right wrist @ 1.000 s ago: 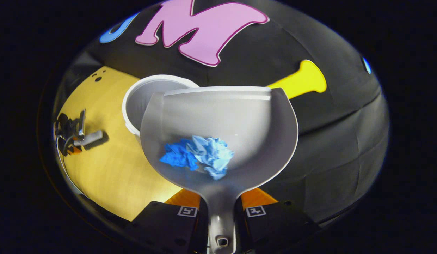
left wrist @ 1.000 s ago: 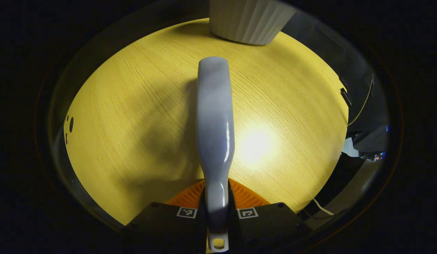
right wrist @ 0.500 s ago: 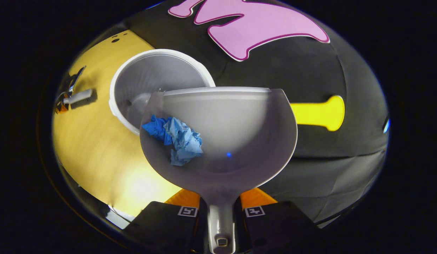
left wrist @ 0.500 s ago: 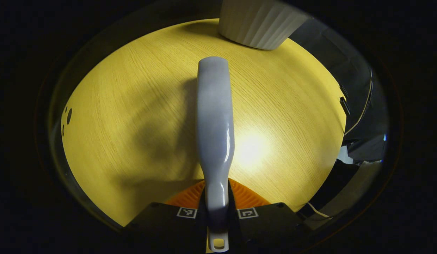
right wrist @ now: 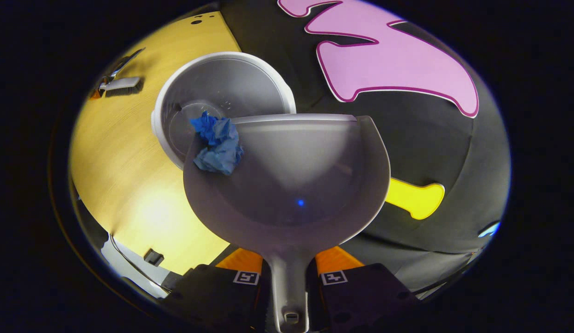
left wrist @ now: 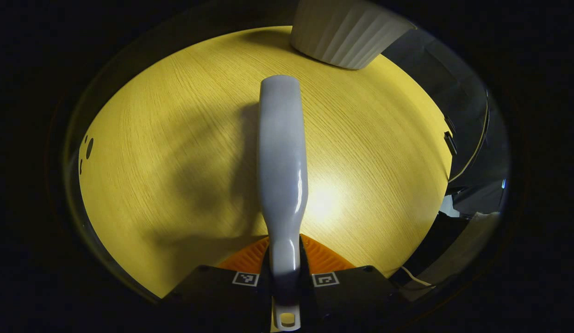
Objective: Pick up the small broom and dustpan from the desktop, sweep the trash into the dustpan with the broom, and then empty the trash into the garbage bin.
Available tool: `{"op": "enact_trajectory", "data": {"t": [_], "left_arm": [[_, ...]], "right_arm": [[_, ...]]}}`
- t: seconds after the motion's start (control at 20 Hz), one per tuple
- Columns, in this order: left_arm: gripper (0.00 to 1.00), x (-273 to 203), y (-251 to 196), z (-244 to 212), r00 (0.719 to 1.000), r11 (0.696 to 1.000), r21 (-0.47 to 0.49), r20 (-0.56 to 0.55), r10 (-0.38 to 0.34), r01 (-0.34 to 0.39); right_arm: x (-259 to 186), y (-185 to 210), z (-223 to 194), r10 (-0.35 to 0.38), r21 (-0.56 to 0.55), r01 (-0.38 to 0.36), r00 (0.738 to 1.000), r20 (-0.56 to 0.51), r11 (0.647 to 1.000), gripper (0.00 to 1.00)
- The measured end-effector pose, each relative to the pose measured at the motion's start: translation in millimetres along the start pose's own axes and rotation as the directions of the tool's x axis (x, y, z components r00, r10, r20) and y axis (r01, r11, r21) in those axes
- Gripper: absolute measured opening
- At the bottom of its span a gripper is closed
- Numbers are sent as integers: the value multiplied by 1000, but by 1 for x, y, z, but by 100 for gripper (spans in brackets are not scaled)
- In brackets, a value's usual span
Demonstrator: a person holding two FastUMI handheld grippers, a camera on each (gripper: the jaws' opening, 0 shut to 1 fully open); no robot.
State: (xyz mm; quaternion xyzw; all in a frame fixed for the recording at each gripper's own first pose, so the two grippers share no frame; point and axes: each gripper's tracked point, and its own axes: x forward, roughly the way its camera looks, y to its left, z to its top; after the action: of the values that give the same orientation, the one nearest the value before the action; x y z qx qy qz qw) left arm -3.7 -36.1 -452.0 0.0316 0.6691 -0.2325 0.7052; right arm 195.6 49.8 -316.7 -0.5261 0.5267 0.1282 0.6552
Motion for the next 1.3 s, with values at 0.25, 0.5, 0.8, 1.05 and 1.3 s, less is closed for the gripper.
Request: {"op": "enact_trajectory", "data": {"t": [0.25,0.5,0.8,1.05,1.3], "left_arm": [[27,0,0,0,1000,1000,2,-2,-2,2],[27,0,0,0,1000,1000,1,-3,0,0],[27,1,0,0,1000,1000,-7,-2,0,0],[27,1,0,-1,1000,1000,-6,-7,2,-2],[27,0,0,-1,1000,1000,2,-21,9,-9]], "right_arm": [[0,0,1,1,-17,-1,1000,-6,1000,34],[0,-4,-4,-6,10,6,1000,0,1000,33],[-3,8,-14,55,287,-84,993,107,954,33],[-31,39,-27,125,540,-250,958,258,803,33],[-75,75,-38,132,640,-354,920,369,682,34]]}}
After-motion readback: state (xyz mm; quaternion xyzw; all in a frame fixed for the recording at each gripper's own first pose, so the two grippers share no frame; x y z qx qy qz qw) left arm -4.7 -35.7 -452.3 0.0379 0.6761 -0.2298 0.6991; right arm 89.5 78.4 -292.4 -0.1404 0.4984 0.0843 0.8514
